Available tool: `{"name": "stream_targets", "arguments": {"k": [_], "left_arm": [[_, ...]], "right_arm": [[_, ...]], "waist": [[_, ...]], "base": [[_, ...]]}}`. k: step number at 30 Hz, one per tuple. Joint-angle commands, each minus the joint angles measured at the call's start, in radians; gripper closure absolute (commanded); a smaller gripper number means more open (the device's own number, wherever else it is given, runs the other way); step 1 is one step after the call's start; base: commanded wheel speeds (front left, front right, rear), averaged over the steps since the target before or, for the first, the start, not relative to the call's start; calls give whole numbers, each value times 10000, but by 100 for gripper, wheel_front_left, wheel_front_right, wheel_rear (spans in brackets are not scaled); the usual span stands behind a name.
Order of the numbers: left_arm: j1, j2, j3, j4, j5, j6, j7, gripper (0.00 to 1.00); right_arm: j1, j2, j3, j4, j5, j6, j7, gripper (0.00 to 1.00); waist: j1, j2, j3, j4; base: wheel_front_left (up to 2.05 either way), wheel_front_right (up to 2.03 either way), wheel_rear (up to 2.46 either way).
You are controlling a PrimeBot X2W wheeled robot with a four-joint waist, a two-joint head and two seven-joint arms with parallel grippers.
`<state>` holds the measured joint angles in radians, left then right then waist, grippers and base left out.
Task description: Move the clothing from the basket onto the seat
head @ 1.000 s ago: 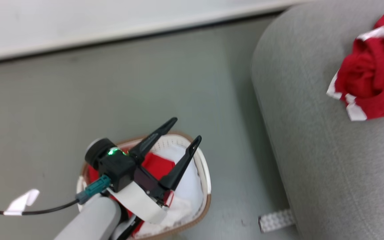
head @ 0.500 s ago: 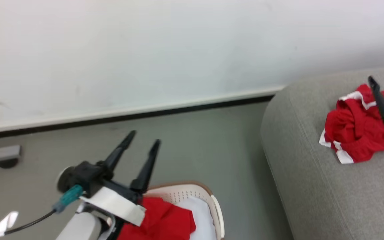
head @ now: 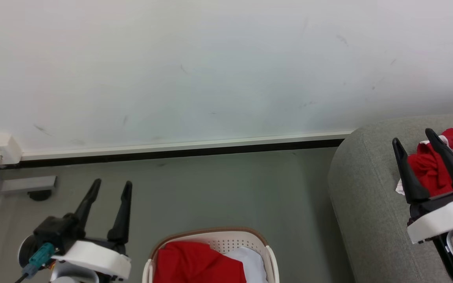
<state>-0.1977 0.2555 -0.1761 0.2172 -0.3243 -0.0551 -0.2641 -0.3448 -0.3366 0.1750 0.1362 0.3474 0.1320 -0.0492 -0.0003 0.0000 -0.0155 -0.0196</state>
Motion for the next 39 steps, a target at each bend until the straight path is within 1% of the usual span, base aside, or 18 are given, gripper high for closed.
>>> {"name": "stream_targets", "arguments": {"k": [1, 4, 8, 10, 12, 16, 20, 23, 32, 39], "left_arm": [[233, -67, 214, -36, 215, 77, -4, 0], [562, -277, 641, -91, 524, 199, -4, 0], [967, -568, 1167, -327, 839, 89, -4, 0], [1142, -703, 1409, -515, 1027, -2, -4, 0], [1329, -868, 1670, -675, 1170, -51, -4, 0], [1564, -1175, 2061, -907, 1576, -198, -4, 0], [1651, -1375, 2295, -845, 1810, -343, -4, 0], [1646, -1465, 2431, -780, 1961, -466, -4, 0], [1446, -1623, 2607, -716, 2311, -660, -4, 0], [1436, -1674, 2714, -644, 2336, -708, -4, 0]], "right_arm": [[403, 155, -247, -250, -221, -24, -253, 0], [1307, 835, -592, -639, -507, -24, -717, 0], [2263, 1564, -840, -875, -899, -24, -1347, 0], [2590, 1771, -816, -806, -1007, -24, -1587, 0], [2770, 1905, -571, -689, -1014, -24, -1810, 0], [2971, 1938, -187, -227, -1073, -25, -2075, 0], [2970, 2118, -179, 35, -976, -24, -2168, 0], [2835, 2236, -138, -23, -1023, -24, -2165, 0], [2696, 2300, -52, -125, -1076, -24, -2164, 0], [2687, 2412, -50, -109, -1047, -24, -2165, 0]], "waist": [[3, 0, 20, 13], [3, 0, 60, 72], [3, 0, 140, 73], [3, 0, 203, 50], [3, 0, 256, 3], [3, 0, 327, -24], [3, 0, 386, -68], [3, 0, 409, -134], [3, 0, 497, -195], [3, 0, 507, -262]], "base": [[0, 0, 0], [0, 0, 0], [0, 0, 0], [0, 0, 0], [0, 0, 0], [0, 0, 0], [0, 0, 0], [0, 0, 0], [0, 0, 0], [0, 0, 0]]}}
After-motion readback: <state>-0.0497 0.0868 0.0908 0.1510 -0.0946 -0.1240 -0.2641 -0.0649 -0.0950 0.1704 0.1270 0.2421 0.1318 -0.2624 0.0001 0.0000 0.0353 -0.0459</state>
